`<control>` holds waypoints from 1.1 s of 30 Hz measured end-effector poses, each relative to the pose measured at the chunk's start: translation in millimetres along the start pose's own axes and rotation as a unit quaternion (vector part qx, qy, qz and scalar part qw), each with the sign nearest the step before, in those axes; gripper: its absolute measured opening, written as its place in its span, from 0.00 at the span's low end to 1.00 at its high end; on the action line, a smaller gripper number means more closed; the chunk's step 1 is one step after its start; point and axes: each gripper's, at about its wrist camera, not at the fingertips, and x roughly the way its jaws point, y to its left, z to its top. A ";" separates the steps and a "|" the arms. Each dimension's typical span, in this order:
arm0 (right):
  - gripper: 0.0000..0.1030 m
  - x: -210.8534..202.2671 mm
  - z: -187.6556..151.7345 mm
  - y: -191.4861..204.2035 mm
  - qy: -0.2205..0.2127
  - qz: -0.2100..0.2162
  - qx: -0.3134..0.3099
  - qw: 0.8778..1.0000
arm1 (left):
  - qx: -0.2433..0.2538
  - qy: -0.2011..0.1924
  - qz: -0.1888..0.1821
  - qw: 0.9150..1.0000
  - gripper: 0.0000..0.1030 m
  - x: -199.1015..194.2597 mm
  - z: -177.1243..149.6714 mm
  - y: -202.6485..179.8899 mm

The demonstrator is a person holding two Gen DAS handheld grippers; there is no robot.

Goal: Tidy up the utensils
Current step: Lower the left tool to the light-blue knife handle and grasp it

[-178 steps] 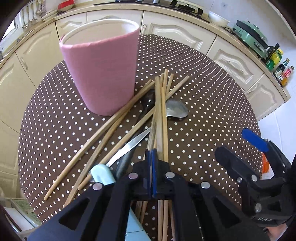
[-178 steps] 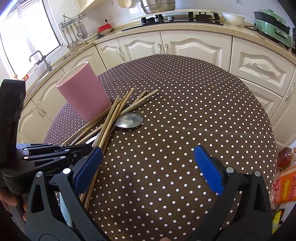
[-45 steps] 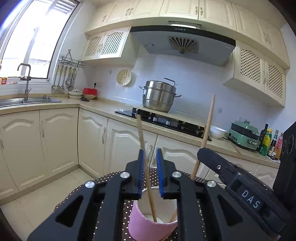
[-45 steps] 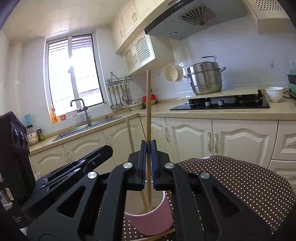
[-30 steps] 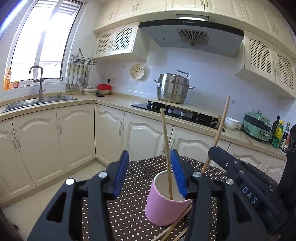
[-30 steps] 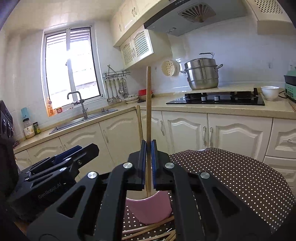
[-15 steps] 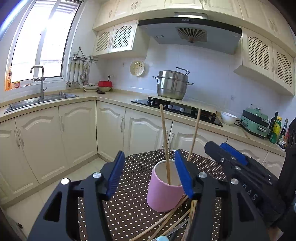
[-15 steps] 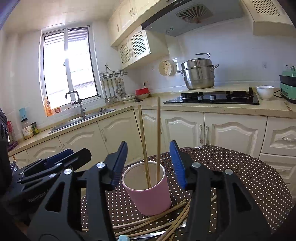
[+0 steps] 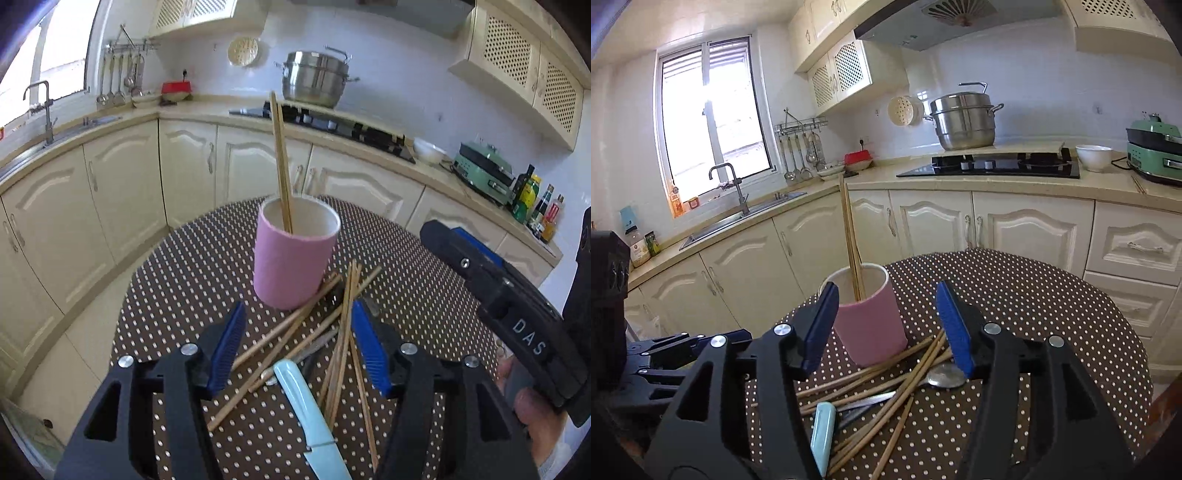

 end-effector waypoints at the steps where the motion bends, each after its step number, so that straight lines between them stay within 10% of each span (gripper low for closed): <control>1: 0.57 0.6 -4.4 -1.9 0.012 -0.003 0.002 1.000 | -0.003 0.018 -0.003 1.000 0.57 5.8 -5.0 0.0; 12: 0.60 5.5 -57.5 -33.3 0.120 -0.015 0.042 0.992 | -0.037 0.173 0.009 0.984 0.57 57.9 -49.8 3.1; 20: 0.61 12.1 -78.4 -36.5 0.168 -0.013 0.043 0.985 | -0.046 0.186 0.014 0.981 0.56 74.3 -61.3 1.1; 26: 0.62 19.1 -82.1 -35.8 0.187 -0.014 0.039 0.982 | -0.052 0.183 0.007 0.982 0.26 76.4 -64.9 0.7; 33: 0.62 28.2 -85.8 -25.9 0.218 -0.012 0.022 0.976 | -0.060 0.163 -0.005 0.985 0.23 68.9 -61.2 7.3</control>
